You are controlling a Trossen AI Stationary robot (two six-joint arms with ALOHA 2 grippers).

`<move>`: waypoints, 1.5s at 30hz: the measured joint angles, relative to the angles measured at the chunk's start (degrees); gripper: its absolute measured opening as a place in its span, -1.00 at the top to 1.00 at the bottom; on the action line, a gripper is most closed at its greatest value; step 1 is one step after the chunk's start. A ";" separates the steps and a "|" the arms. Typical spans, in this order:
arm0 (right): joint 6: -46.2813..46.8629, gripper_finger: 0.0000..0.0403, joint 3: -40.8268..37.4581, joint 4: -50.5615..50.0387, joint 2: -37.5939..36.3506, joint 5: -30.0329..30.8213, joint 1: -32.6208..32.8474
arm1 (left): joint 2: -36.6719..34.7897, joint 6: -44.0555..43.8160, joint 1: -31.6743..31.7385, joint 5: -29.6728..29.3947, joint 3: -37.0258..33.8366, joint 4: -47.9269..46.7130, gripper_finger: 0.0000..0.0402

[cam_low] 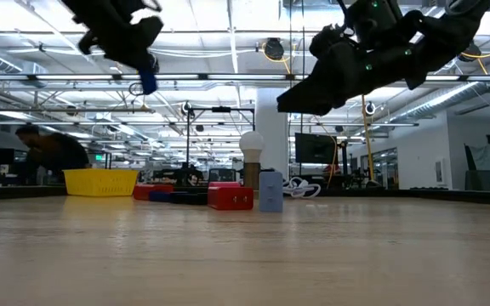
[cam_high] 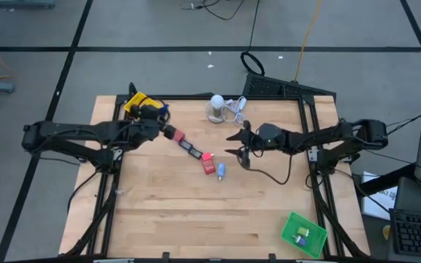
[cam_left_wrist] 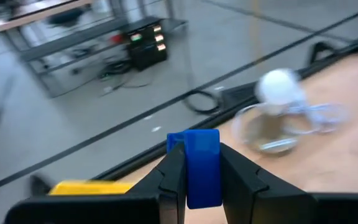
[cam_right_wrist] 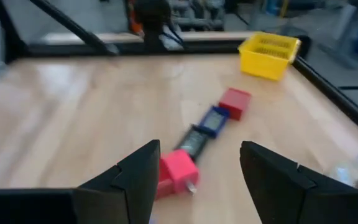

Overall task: Pick & Place Office items
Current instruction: Put the blue digital clock into the yellow bin

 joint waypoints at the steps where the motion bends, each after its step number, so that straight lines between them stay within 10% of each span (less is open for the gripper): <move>1: 0.92 -0.04 -0.27 1.48 -0.07 -2.19 -0.65 | -0.54 -1.47 0.16 -1.20 -0.68 -1.59 0.66; 18: 5.11 -0.04 -5.59 10.32 -3.26 -7.64 -3.35 | -6.84 -8.45 21.60 8.15 -17.09 1.15 0.67; 45: 6.38 -0.04 -5.57 11.01 -3.23 -7.61 -3.35 | 15.53 -2.41 39.97 9.39 -17.08 14.78 0.67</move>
